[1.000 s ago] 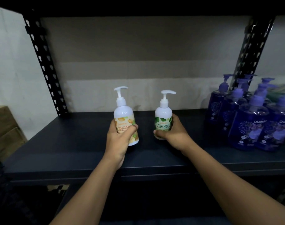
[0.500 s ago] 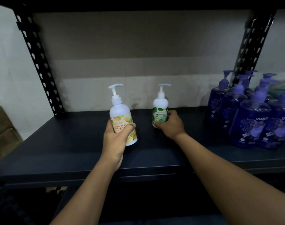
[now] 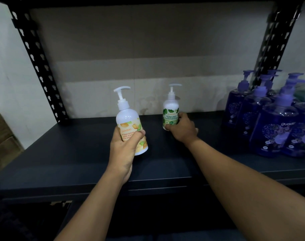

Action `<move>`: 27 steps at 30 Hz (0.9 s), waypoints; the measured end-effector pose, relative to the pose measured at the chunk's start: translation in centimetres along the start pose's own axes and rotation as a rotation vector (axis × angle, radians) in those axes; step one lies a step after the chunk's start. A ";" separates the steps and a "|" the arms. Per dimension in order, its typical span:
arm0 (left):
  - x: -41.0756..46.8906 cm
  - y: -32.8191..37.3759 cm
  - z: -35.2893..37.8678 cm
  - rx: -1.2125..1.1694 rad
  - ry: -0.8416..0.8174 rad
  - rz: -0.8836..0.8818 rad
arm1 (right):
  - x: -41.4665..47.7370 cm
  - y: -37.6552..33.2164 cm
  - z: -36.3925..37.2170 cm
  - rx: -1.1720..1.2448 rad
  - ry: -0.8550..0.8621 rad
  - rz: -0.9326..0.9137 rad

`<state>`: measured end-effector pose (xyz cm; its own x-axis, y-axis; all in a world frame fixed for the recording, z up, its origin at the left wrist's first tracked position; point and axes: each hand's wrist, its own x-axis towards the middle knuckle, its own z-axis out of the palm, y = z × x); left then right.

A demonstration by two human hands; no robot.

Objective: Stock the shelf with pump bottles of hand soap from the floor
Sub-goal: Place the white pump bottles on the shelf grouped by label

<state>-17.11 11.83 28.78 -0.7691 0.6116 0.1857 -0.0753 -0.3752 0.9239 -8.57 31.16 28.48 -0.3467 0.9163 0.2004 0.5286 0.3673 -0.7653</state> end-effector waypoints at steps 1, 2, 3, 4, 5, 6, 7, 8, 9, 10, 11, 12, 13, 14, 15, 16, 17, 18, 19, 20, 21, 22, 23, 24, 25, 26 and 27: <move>0.0 0.0 0.0 -0.002 0.000 -0.001 | 0.0 0.0 0.0 0.001 0.000 -0.002; -0.1 0.0 0.0 -0.003 -0.002 -0.002 | 0.0 0.0 0.0 0.002 0.001 -0.002; -0.1 0.0 -0.1 -0.004 -0.004 -0.001 | -0.1 0.0 0.0 0.002 0.002 -0.002; -0.1 0.1 -0.1 -0.006 -0.005 -0.001 | -0.1 0.0 0.0 0.003 0.003 -0.002; -0.2 0.1 0.0 -0.009 -0.004 -0.001 | -0.2 0.0 -0.1 0.004 0.005 -0.003; -0.2 0.1 0.0 -0.011 -0.002 -0.002 | -0.2 0.0 -0.1 0.004 0.007 -0.005; -0.2 0.2 0.0 -0.013 0.000 -0.002 | -0.3 0.0 -0.1 0.006 0.008 -0.006; -0.3 0.2 0.0 -0.014 0.000 -0.003 | -0.3 0.0 -0.2 0.010 0.008 -0.006; -0.3 0.2 0.0 -0.014 -0.002 -0.004 | -0.4 0.0 -0.2 0.013 0.007 -0.005; -0.2 0.2 0.0 -0.011 -0.002 -0.004 | -0.4 0.0 -0.2 0.016 0.006 -0.002; -0.3 0.1 0.0 -0.006 -0.002 -0.005 | -0.4 0.0 -0.2 0.015 0.006 -0.001; -0.2 0.1 -0.1 -0.002 0.000 -0.007 | -0.4 0.0 -0.2 0.012 0.005 -0.001; -0.2 0.1 -0.1 -0.001 0.002 -0.010 | -0.4 0.0 -0.3 0.010 0.003 -0.001; -0.2 0.1 -0.1 -0.002 0.004 -0.012 | -0.5 0.0 -0.3 0.009 0.000 0.000; -0.2 0.1 -0.2 -0.004 0.004 -0.012 | -0.5 -0.1 -0.3 0.008 -0.004 0.002; -0.2 0.1 -0.2 -0.007 0.002 -0.013 | -0.5 -0.1 -0.3 0.008 -0.006 0.005; -0.1 0.1 -0.1 -0.009 -0.001 -0.014 | -0.5 -0.1 -0.3 0.009 -0.006 0.010; -0.1 0.1 -0.2 -0.011 -0.004 -0.014 | -0.6 -0.1 -0.3 0.015 -0.006 0.017; -0.1 0.0 -0.1 -0.014 -0.005 -0.013 | -0.7 -0.1 -0.3 0.031 0.002 0.022; -0.1 0.0 -0.1 -0.017 -0.004 -0.013 | -0.8 -0.1 -0.4 0.059 0.016 0.027; -0.1 0.1 -0.1 -0.020 -0.002 -0.017 | -1.0 0.0 -0.5 0.094 0.033 0.029; -0.1 0.1 -0.1 -0.020 0.000 -0.021 | -1.4 0.0 -0.7 0.122 0.046 0.031; -0.1 0.1 -0.1 -0.016 0.001 -0.022 | -1.8 0.0 -1.0 0.133 0.054 0.031; -0.1 0.2 -0.1 -0.010 0.002 -0.025 | -2.3 -0.1 -1.3 0.118 0.051 0.027; -0.2 0.2 -0.1 -0.005 0.002 -0.031 | -2.9 0.0 -1.5 0.077 0.037 0.016; -0.3 0.3 -0.1 -0.003 0.003 -0.038 | -3.6 0.0 -1.8 0.013 0.012 0.002; -0.4 0.3 -0.1 -0.001 0.004 -0.045 | -4.4 0.0 -2.0 -0.062 -0.016 -0.014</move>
<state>-16.92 11.36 28.96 -0.7671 0.6254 0.1427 -0.1105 -0.3479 0.9310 -5.53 27.49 28.80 -0.3667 0.9084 0.2010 0.5703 0.3901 -0.7229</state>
